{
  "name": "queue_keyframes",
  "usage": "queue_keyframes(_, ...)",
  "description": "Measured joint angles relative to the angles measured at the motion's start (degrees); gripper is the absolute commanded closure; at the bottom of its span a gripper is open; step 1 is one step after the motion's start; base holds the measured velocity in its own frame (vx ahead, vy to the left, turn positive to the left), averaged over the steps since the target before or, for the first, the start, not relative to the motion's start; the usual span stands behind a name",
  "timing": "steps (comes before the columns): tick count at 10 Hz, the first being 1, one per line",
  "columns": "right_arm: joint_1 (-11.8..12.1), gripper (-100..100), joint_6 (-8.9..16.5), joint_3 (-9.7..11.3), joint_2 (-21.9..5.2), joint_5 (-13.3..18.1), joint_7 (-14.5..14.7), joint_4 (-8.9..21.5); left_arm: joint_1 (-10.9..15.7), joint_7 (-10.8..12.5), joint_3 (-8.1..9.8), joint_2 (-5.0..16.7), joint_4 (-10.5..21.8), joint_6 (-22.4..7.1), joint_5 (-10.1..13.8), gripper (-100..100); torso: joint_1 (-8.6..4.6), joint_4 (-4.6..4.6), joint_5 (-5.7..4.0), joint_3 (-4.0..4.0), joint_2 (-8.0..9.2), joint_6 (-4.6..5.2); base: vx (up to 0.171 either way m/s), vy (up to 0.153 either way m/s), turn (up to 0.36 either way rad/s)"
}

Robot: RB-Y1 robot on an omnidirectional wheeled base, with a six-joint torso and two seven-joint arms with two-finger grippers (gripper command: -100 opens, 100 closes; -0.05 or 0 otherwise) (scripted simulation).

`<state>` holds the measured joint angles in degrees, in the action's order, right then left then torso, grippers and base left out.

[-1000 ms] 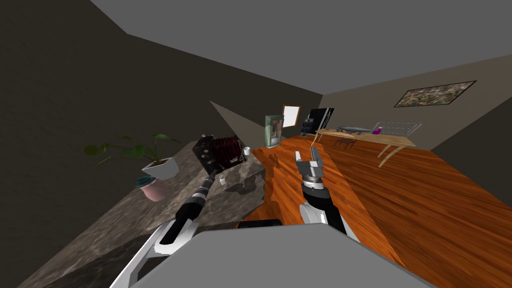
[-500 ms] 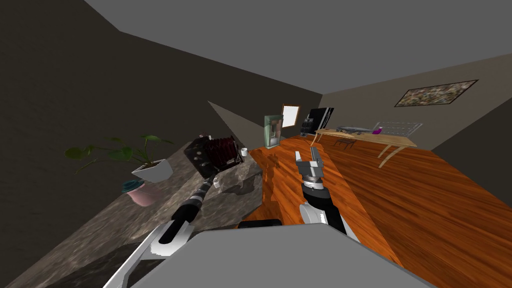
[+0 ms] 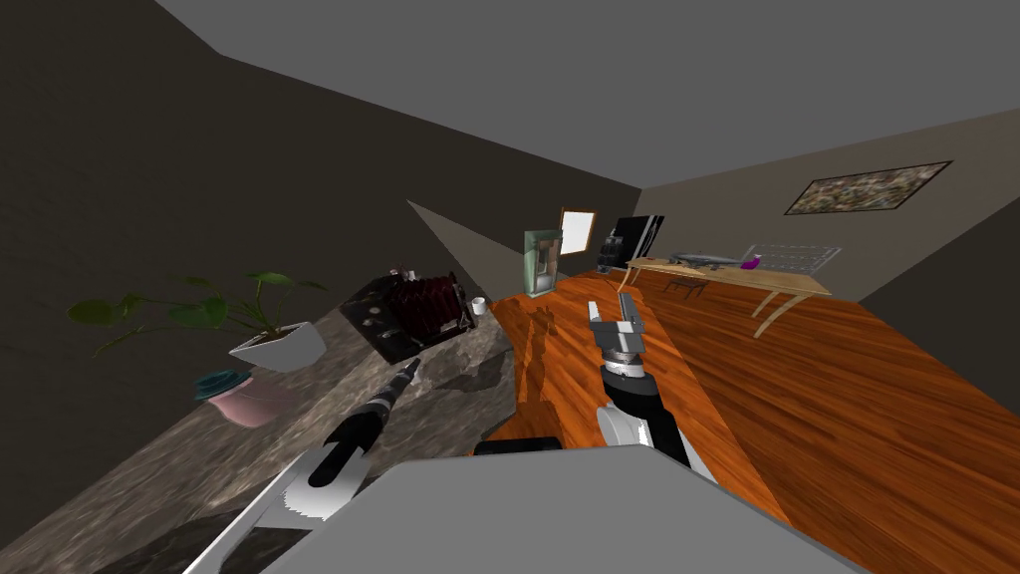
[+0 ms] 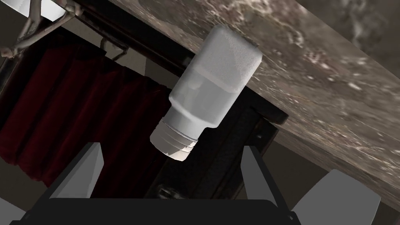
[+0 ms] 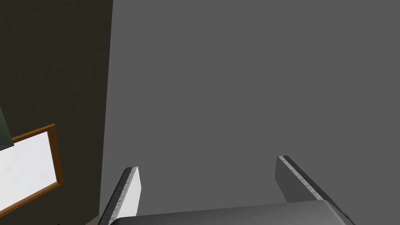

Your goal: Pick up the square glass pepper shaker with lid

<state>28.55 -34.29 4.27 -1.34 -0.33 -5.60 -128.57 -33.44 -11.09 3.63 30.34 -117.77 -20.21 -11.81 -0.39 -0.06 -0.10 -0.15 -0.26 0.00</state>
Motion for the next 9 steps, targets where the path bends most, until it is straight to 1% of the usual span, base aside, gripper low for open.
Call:
queue_keyframes(1, 0.00, 0, 0.00, 0.00, 0.00, 0.00, 0.00, 0.00, -0.52, -0.42, 0.15, 0.72, 1.12, -0.73, -0.62, -100, 0.04, 0.00, 0.01, 0.00, 0.00, -0.01, 0.040, -0.062, 0.005)
queue_keyframes(3, 0.00, 0, 0.00, 0.00, -0.01, 0.00, 0.00, 0.00, -0.44, -0.86, 0.18, 2.17, 1.55, -2.66, -0.80, -100, 0.20, 0.03, 0.04, 0.07, 0.13, 0.00, 0.038, -0.064, -0.006)
queue_keyframes(4, 0.00, 0, 0.00, 0.00, 0.00, 0.00, 0.00, 0.00, -0.26, -1.18, 0.15, 3.27, 1.88, -4.24, -0.88, -100, 0.16, 0.02, 0.04, 0.06, 0.10, 0.00, 0.055, -0.080, -0.002)
queue_keyframes(5, 0.00, 0, 0.00, 0.00, 0.00, 0.00, 0.00, 0.00, -0.84, -1.40, 0.45, 4.33, 2.27, -5.25, -0.97, -100, 0.13, 0.02, 0.03, 0.05, 0.09, -0.01, 0.052, -0.074, 0.004)
queue_keyframes(7, 0.00, 0, 0.00, 0.00, 0.00, 0.00, 0.00, 0.00, -0.49, -2.04, 0.28, 5.62, 3.05, -7.70, -1.44, -100, 0.14, 0.02, 0.03, 0.05, 0.09, 0.00, 0.046, -0.078, -0.004)
queue_keyframes(8, 0.00, 0, 0.00, 0.00, 0.00, 0.00, 0.00, 0.00, -1.02, -2.30, 0.47, 6.41, 2.99, -8.87, -1.50, -100, 0.12, 0.02, 0.02, 0.06, 0.11, -0.01, 0.019, -0.036, 0.006)
queue_keyframes(9, -0.01, 0, 0.00, -0.01, -0.01, 0.00, 0.00, 0.00, -1.08, -2.36, 0.50, 6.49, 2.98, -9.14, -1.50, 0, 0.25, 0.04, 0.05, 0.10, 0.18, 0.00, 0.004, -0.007, 0.001)
